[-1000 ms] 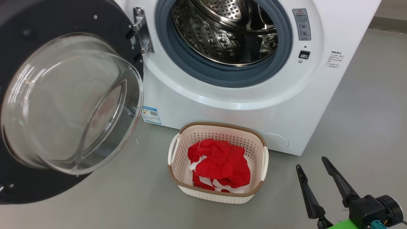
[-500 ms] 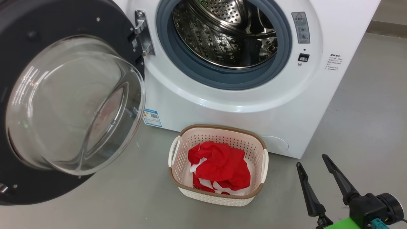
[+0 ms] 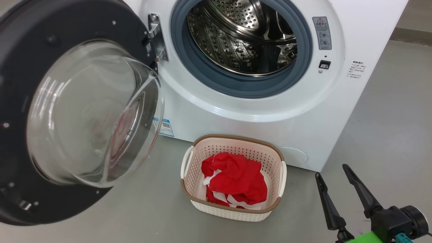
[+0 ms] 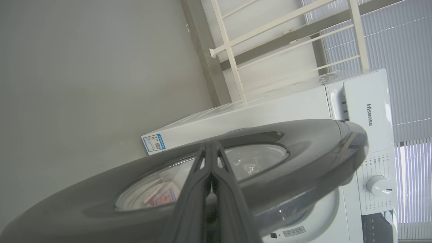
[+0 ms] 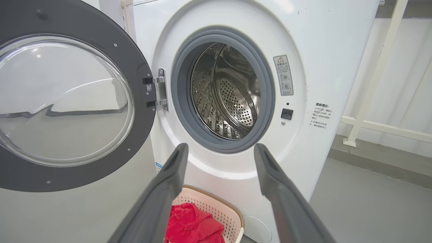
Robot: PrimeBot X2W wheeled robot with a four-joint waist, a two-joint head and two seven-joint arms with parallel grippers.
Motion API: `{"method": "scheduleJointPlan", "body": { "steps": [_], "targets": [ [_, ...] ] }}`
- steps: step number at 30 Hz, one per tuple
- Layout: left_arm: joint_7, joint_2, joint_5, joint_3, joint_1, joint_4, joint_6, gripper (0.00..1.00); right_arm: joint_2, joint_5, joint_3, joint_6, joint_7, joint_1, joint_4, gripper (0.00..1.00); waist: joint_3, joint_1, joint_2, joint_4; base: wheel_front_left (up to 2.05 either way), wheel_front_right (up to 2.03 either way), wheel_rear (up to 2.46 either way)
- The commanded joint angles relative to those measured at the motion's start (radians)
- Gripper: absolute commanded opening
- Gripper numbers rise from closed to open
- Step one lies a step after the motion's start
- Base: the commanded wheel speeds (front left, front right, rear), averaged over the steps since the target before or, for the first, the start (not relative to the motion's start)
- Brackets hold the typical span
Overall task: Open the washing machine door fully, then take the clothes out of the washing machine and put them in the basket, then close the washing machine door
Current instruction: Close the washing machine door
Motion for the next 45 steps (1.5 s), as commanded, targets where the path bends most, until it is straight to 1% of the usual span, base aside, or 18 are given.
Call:
{"method": "scheduleJointPlan", "body": {
  "steps": [1, 7, 13, 18, 27, 32, 45],
  "targets": [
    [0.027, 0.018, -0.017, 0.010, 0.013, -0.037, -0.014, 0.00, -0.014, 0.005, 0.024, 0.006, -0.012, -0.019, -0.021, 1.00, -0.001, 0.0000, 0.0000, 0.001, 0.00, 0.00, 0.00],
    [0.074, -0.029, -0.054, 0.015, 0.045, -0.126, -0.010, 0.00, -0.014, 0.009, 0.019, 0.006, -0.017, -0.015, -0.019, 1.00, -0.004, 0.0000, 0.0000, 0.007, 0.00, 0.00, 0.00],
    [0.132, -0.081, -0.099, 0.024, 0.091, -0.238, 0.012, 0.00, -0.014, 0.016, 0.016, 0.006, -0.020, -0.013, -0.016, 1.00, -0.007, 0.0000, 0.0000, 0.010, 0.00, 0.00, 0.00],
    [0.160, -0.119, -0.123, 0.034, 0.137, -0.342, 0.037, 0.00, -0.014, 0.024, 0.011, 0.006, -0.023, -0.010, -0.011, 1.00, -0.010, 0.0000, 0.0000, 0.010, 0.00, 0.00, 0.00],
    [0.213, -0.206, -0.161, 0.016, 0.204, -0.514, 0.071, 0.00, -0.014, 0.028, 0.010, 0.006, -0.027, -0.017, -0.009, 1.00, -0.002, 0.0000, 0.0000, -0.001, 0.00, 0.00, 0.00],
    [0.223, -0.245, -0.177, 0.012, 0.230, -0.576, 0.084, 0.00, -0.014, 0.030, 0.009, 0.006, -0.028, -0.022, -0.008, 1.00, 0.006, 0.0000, 0.0000, -0.017, 0.00, 0.00, 0.00],
    [0.248, -0.324, -0.200, -0.028, 0.270, -0.690, 0.088, 0.00, -0.014, 0.039, 0.007, 0.006, -0.029, -0.032, 0.001, 1.00, 0.013, 0.0000, 0.0000, -0.045, 0.00, 0.00, 0.00]
  ]
}}
